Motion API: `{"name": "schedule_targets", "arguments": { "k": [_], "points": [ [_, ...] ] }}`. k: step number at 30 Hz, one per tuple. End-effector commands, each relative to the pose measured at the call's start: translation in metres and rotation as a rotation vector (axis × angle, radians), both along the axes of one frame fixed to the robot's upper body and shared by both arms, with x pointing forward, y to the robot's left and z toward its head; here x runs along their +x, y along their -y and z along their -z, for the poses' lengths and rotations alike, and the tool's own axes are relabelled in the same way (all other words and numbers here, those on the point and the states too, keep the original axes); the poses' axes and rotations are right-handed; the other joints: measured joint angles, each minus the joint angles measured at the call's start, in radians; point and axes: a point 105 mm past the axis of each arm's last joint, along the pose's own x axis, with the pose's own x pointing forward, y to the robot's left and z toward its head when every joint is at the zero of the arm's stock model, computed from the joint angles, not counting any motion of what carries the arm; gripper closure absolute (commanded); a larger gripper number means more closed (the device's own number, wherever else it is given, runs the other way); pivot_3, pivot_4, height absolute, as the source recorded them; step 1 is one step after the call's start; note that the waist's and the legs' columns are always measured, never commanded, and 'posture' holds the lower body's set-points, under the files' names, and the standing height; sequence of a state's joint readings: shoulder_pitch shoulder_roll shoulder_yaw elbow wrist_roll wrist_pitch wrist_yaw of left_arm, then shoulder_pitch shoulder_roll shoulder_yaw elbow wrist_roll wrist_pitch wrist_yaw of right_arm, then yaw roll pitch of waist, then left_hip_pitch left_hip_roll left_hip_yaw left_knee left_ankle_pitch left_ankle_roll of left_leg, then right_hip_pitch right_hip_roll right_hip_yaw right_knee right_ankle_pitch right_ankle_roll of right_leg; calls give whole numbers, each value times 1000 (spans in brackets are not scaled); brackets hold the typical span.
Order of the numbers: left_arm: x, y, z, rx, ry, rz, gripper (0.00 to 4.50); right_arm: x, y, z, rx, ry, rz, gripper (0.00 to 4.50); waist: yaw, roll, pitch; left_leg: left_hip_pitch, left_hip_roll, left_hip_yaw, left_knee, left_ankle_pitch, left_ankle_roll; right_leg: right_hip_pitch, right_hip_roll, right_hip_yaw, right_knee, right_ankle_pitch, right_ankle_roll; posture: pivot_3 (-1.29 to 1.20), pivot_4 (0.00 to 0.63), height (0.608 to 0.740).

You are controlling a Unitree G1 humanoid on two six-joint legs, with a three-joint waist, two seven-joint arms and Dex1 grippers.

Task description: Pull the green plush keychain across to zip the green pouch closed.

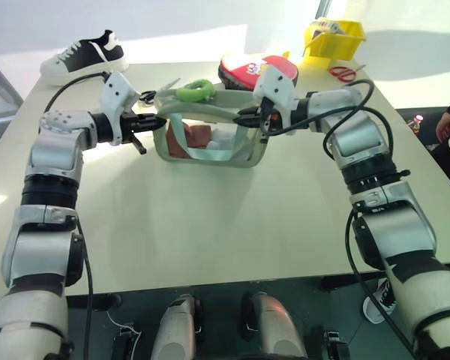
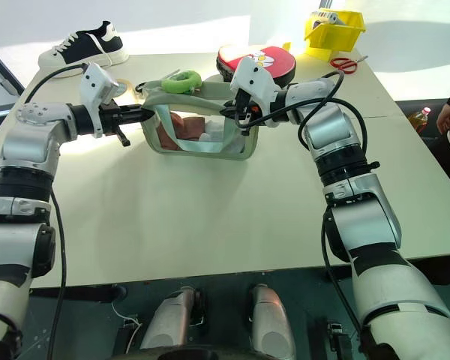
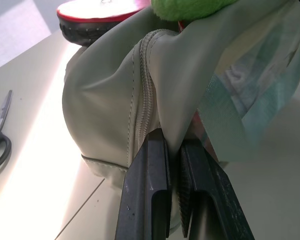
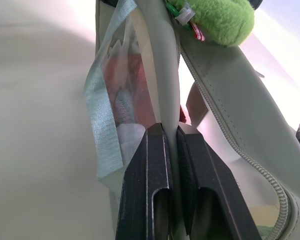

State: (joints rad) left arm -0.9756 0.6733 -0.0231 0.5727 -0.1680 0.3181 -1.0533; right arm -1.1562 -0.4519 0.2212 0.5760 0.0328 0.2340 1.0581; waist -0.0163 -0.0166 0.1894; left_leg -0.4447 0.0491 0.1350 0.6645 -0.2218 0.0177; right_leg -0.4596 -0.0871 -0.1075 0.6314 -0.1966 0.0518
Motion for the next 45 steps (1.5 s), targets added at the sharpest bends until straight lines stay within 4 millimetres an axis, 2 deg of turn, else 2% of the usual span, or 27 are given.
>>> {"name": "schedule_targets", "arguments": {
  "k": [1,2,5,8,11,13,15,18,21,24,25,27,29,33,34,38,41,45],
  "points": [
    [-9,4,-20,18,73,50,4500,1,1,-24,44,44,-6,3698,0,0,0,0,0,0,0,0,0,0,0,0,0,0,0,0,150,740],
    [-10,5,-20,23,75,55,4500,1,2,-28,46,44,-8,3365,-1,0,0,0,0,0,0,0,0,0,0,0,0,0,0,0,150,740],
    [-10,5,-20,24,81,50,4500,2,2,-49,54,88,-19,1799,0,0,0,0,0,0,0,0,0,0,0,0,0,0,0,0,150,740],
    [-10,4,-20,27,84,44,4500,-10,-11,-80,128,96,-113,251,0,0,0,0,0,0,0,0,0,0,0,0,0,0,0,0,150,740],
    [-10,5,-19,30,84,48,4500,-19,-37,-102,209,95,-191,251,-1,0,0,0,0,0,0,0,0,0,0,0,0,0,0,0,150,740],
    [-11,6,-19,29,85,51,4500,-23,-53,-104,227,89,-225,251,-4,0,0,0,0,0,0,0,0,0,0,0,0,0,0,0,150,740],
    [-10,6,-20,28,89,51,4500,-22,-69,-99,228,86,-232,251,-4,0,0,0,0,0,0,0,0,0,1,0,0,0,0,0,150,740],
    [-9,7,-22,14,94,43,4500,-15,-92,-81,204,91,-204,251,-1,0,0,0,0,0,0,0,0,0,0,0,0,0,0,0,150,740],
    [-10,7,-22,16,96,44,4500,-8,-100,-68,179,92,-162,251,2,0,0,-1,0,0,0,0,0,0,0,0,0,0,0,0,150,740],
    [-11,6,-20,18,93,43,4500,1,-101,-57,158,84,-105,251,3,0,0,-1,0,0,0,0,0,0,-1,0,0,0,0,0,150,740],
    [-11,6,-20,19,92,43,4500,4,-100,-55,153,80,-85,479,2,0,0,-1,0,0,0,0,0,0,-1,0,0,0,0,0,150,740],
    [-11,6,-19,18,90,42,4500,8,-97,-52,143,73,-61,1204,0,0,0,-1,0,0,0,0,0,0,-1,0,0,0,0,0,150,740],
    [-11,7,-19,16,90,43,4500,10,-94,-50,136,69,-49,2108,-2,0,0,-1,0,0,0,0,0,0,-1,0,0,0,0,0,150,740],
    [-10,8,-18,11,87,43,4500,11,-90,-52,153,52,-35,4204,-4,0,0,-1,0,0,0,0,0,0,-1,0,0,0,0,0,150,740],
    [-10,8,-18,10,87,43,4500,12,-89,-53,162,44,-31,4469,-3,0,0,-1,0,0,0,0,0,0,-1,0,0,0,0,0,150,740],
    [-8,10,-18,6,88,45,4500,15,-75,-63,204,30,6,4469,1,0,0,-1,0,0,0,0,0,0,-1,0,0,0,0,0,150,740],
    [-7,10,-17,5,88,42,4500,21,-50,-71,182,103,73,4469,3,0,0,-1,0,0,0,0,0,0,-1,0,0,0,0,0,150,740],
    [-8,9,-17,3,87,40,4500,23,-4,-83,49,292,176,4469,5,0,0,-1,0,-1,0,0,0,0,-1,0,0,0,0,0,150,740]
  ]
}}
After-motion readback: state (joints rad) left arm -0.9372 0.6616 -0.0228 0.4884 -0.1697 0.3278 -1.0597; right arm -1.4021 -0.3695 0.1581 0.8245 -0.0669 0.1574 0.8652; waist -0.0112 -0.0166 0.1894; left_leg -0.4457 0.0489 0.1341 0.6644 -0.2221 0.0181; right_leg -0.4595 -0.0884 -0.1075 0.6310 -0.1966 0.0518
